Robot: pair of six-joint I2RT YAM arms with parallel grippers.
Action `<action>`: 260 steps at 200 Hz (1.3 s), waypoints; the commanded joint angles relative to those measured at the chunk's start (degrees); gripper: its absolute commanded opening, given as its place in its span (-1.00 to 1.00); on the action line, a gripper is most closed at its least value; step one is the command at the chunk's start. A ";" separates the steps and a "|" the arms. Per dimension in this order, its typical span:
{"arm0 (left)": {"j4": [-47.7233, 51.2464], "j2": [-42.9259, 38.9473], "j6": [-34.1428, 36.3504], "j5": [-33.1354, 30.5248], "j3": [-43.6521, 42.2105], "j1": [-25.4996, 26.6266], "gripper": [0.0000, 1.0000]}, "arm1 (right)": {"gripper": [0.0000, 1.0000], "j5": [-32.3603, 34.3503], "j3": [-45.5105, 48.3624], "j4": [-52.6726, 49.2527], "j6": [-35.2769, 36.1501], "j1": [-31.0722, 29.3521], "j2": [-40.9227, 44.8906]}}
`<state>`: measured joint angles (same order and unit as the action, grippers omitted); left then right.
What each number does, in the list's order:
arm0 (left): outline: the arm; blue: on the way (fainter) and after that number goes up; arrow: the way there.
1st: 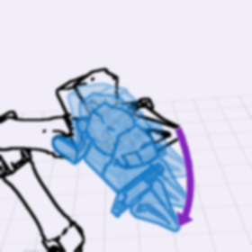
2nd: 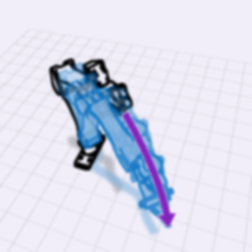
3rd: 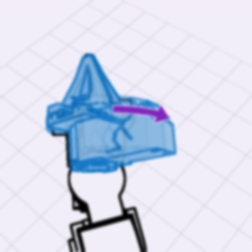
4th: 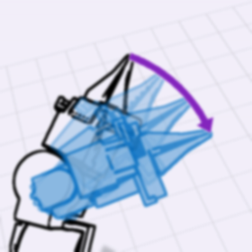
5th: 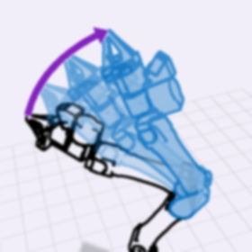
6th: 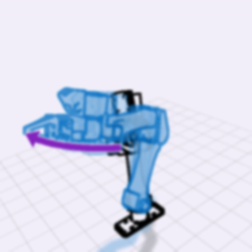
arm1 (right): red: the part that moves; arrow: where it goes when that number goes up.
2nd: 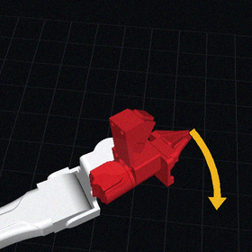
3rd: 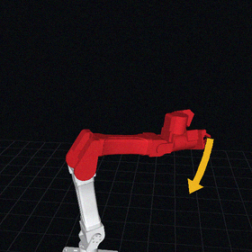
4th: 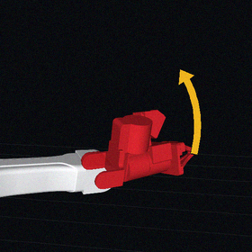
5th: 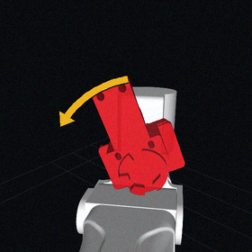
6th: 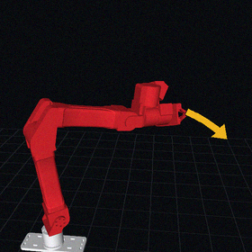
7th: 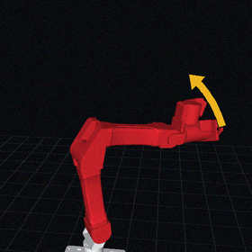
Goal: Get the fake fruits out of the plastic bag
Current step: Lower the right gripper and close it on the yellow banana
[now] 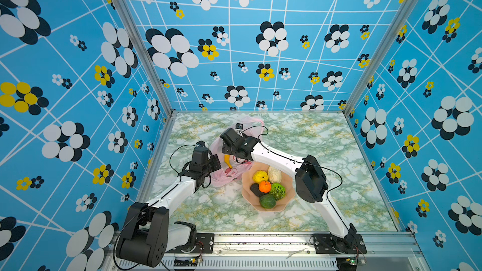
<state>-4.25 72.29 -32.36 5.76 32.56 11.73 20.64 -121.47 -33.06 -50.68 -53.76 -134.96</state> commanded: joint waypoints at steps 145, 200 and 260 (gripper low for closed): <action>-0.22 -0.59 -0.12 -1.01 0.18 0.34 -1.00 | 0.45 3.99 -22.75 -12.87 -4.25 0.42 -20.15; 0.04 -0.83 0.18 -1.58 0.19 0.20 -1.00 | 0.00 4.58 -17.45 -10.45 -2.82 0.76 -17.12; 0.21 -0.66 0.43 -1.90 0.26 0.01 -1.00 | -0.14 3.89 -15.78 -7.73 -2.50 1.11 -17.36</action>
<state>-4.27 72.20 -32.36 4.82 32.56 11.70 25.06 -137.34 -40.64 -53.54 -53.15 -152.09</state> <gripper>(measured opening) 0.044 0.451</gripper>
